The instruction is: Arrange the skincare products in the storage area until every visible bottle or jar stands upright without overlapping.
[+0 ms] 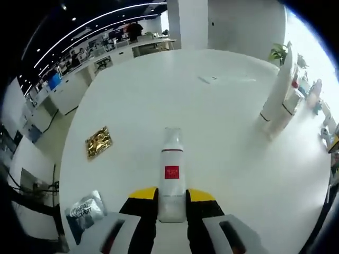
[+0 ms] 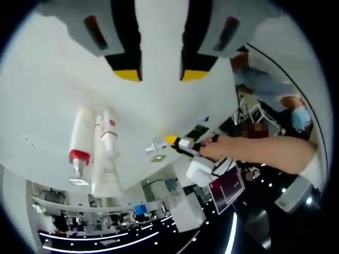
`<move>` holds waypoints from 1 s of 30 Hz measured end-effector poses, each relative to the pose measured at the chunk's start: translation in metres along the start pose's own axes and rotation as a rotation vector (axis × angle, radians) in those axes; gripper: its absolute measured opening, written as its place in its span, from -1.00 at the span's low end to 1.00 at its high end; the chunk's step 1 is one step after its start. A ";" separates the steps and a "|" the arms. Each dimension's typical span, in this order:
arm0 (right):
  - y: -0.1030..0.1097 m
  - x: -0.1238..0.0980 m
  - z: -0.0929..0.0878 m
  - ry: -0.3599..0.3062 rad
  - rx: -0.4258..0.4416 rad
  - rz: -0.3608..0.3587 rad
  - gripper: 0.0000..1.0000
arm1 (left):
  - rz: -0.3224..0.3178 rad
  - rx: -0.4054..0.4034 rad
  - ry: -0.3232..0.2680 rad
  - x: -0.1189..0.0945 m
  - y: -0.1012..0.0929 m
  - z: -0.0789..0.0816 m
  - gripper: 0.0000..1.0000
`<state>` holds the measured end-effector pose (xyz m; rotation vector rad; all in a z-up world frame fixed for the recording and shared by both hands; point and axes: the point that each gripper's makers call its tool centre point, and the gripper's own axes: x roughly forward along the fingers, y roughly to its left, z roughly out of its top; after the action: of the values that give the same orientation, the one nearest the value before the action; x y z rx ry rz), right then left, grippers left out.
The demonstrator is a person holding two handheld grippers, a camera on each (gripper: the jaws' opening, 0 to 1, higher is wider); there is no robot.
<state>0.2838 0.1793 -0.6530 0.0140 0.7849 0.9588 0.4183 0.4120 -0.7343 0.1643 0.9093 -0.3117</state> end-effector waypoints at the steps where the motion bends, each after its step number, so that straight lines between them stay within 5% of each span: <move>1: 0.002 0.001 0.001 -0.004 0.001 0.003 -0.41 | -0.002 -0.003 -0.005 -0.004 -0.002 -0.001 -0.59; 10: 0.024 0.008 0.005 -0.060 0.006 0.043 -0.41 | -0.074 -0.119 -0.089 -0.048 -0.041 -0.017 -0.60; 20: 0.047 0.013 0.014 -0.120 0.043 0.108 -0.38 | -0.147 -0.213 -0.195 -0.114 -0.107 -0.042 -0.60; 30: 0.061 -0.002 0.039 -0.224 0.127 0.163 -0.29 | -0.185 -0.284 -0.303 -0.160 -0.144 -0.041 -0.60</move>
<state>0.2624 0.2275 -0.6024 0.2948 0.6424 1.0402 0.2473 0.3186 -0.6331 -0.2254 0.6596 -0.3636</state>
